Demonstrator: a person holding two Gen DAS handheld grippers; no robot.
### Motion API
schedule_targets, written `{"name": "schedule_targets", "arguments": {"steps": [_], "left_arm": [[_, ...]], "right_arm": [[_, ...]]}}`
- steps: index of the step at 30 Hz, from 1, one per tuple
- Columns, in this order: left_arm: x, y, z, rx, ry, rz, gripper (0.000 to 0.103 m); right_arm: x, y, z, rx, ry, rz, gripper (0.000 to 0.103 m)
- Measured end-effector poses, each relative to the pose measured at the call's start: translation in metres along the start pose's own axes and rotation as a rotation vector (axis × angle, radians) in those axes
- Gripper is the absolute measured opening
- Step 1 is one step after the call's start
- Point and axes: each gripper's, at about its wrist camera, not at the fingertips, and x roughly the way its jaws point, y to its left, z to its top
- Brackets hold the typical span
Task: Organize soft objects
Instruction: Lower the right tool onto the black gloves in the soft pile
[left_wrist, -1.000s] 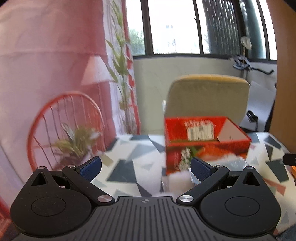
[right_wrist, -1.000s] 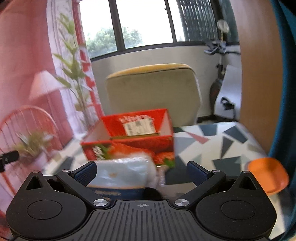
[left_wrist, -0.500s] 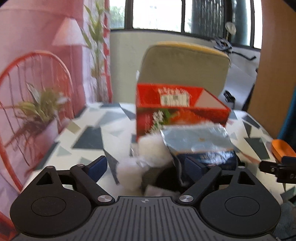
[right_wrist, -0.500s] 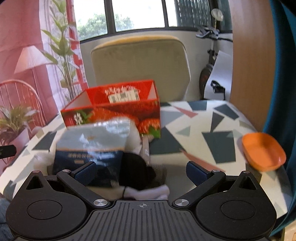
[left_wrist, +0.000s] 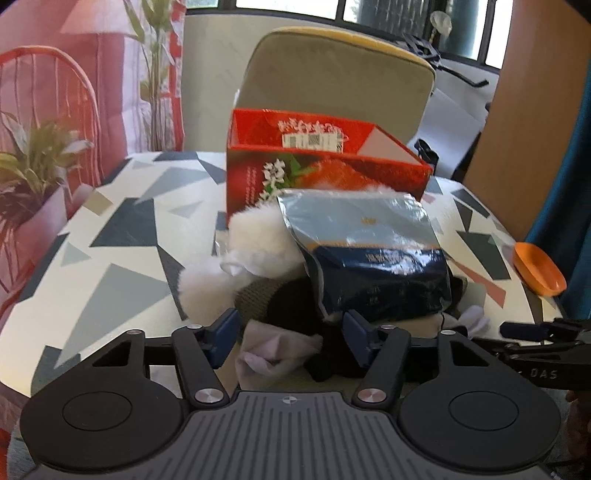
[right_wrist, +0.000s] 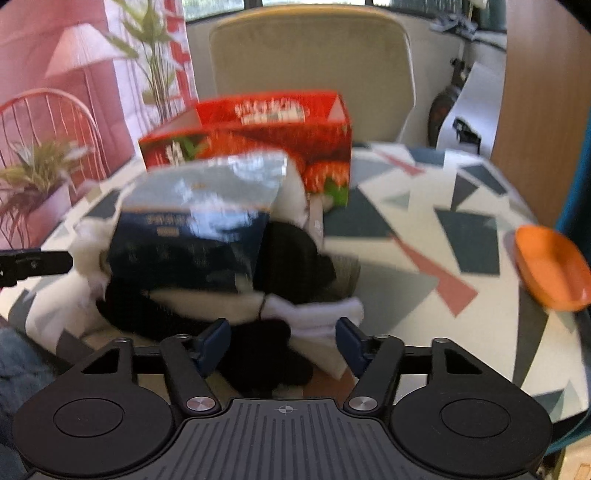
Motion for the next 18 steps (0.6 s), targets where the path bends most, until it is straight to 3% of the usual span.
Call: {"name": "schedule_targets", "arguments": {"steps": [7, 18], "left_arm": [[0.018, -0.003, -0.006, 0.015, 0.077, -0.036, 0.052], [0.049, -0.001, -0.020, -0.015, 0.182, -0.075, 0.051]], "right_arm": [[0.020, -0.010, -0.010, 0.057, 0.088, 0.059, 0.049], [0.040, -0.010, -0.014, 0.061, 0.179, 0.075, 0.050]]}}
